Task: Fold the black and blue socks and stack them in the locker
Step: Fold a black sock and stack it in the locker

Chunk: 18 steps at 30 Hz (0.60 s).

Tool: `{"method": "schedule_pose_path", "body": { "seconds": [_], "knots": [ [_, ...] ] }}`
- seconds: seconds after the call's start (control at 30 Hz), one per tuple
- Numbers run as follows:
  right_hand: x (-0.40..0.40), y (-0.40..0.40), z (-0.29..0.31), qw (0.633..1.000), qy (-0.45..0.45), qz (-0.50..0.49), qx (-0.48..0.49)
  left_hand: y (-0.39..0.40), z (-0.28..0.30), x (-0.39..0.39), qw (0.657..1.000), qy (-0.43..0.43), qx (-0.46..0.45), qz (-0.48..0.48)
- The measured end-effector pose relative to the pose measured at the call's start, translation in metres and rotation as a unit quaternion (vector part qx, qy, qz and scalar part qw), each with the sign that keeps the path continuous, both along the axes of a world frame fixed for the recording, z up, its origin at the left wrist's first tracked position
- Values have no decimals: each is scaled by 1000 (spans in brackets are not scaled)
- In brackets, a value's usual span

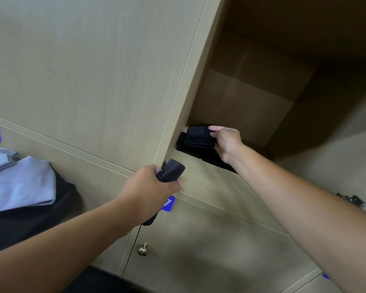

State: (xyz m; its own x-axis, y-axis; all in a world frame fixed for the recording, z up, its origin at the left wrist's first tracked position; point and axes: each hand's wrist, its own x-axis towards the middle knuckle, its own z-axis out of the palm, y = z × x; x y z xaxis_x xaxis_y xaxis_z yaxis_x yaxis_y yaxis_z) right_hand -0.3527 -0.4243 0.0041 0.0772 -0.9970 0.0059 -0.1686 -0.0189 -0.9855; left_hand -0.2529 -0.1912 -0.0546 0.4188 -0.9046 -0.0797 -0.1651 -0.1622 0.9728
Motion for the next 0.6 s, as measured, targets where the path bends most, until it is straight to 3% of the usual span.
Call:
{"method": "schedule_pose_path", "body": {
  "seconds": [0.6],
  "knots": [
    [27,-40,-16,993,106,33,-26,-5,-5,14,999,-29,-11,-15]
  ]
}}
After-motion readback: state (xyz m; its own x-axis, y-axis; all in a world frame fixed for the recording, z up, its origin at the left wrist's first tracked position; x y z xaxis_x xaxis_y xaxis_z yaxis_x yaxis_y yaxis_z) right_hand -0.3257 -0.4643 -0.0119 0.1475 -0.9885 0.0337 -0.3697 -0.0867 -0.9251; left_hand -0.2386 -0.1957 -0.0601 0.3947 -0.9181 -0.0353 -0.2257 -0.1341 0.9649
